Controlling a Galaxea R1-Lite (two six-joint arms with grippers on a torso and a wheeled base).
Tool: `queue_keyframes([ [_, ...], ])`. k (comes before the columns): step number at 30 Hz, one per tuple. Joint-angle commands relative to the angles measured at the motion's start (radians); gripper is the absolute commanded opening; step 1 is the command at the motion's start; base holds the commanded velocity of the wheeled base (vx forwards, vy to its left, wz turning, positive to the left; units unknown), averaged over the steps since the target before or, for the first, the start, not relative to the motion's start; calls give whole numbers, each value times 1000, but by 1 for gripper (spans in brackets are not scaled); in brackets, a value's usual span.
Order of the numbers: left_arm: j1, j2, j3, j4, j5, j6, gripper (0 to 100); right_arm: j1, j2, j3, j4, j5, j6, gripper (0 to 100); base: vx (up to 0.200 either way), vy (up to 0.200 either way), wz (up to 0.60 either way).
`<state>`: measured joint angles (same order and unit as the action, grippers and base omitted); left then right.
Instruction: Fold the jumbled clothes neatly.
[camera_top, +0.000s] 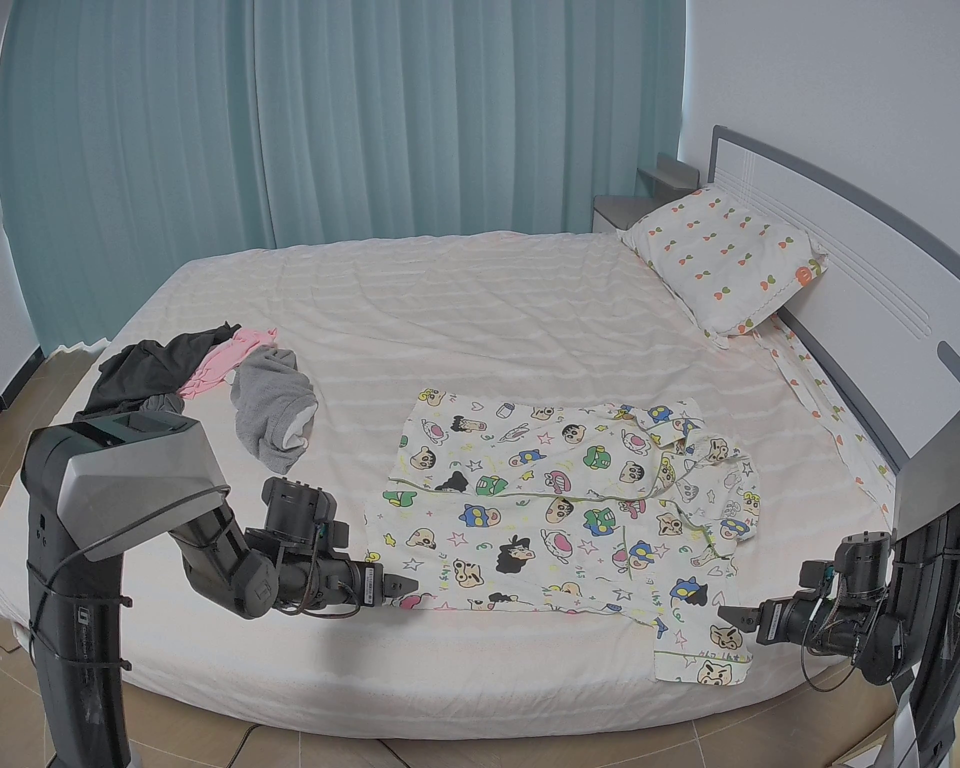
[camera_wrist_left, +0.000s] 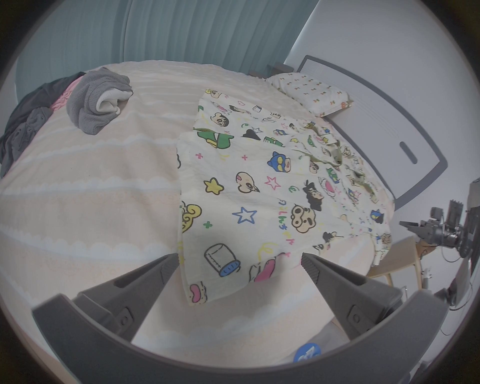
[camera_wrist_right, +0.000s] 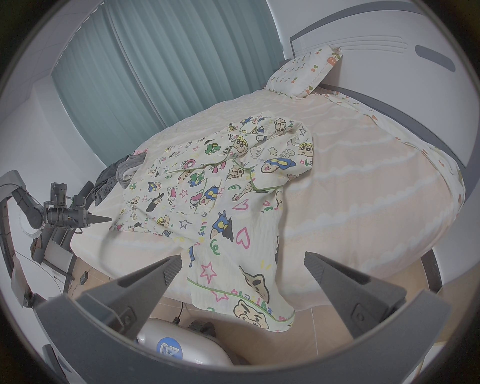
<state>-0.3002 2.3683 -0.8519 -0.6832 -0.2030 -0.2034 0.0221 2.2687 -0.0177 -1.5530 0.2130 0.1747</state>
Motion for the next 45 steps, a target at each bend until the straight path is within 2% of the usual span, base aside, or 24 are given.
queue_keyframes([
  [1, -13, 48, -29, 2, 14, -1, 100, 1, -1, 15, -9, 0, 0, 100, 0, 0, 0],
  [17, -34, 71, -68, 4, 20, -8, 100, 2, 2, 15, -9, 0, -1, 100, 0, 0, 0],
  [18, -34, 71, -68, 4, 20, -8, 0, 2, 2, 15, -9, 0, -1, 100, 0, 0, 0],
  [30, -34, 42, -33, 4, 63, -30, 0, 9, 2, 15, -9, 0, 0, 100, 0, 0, 0],
  [45, -57, -75, 160, 27, 71, -28, 0, 9, 2, 15, -9, -1, 0, 100, 0, 0, 0],
])
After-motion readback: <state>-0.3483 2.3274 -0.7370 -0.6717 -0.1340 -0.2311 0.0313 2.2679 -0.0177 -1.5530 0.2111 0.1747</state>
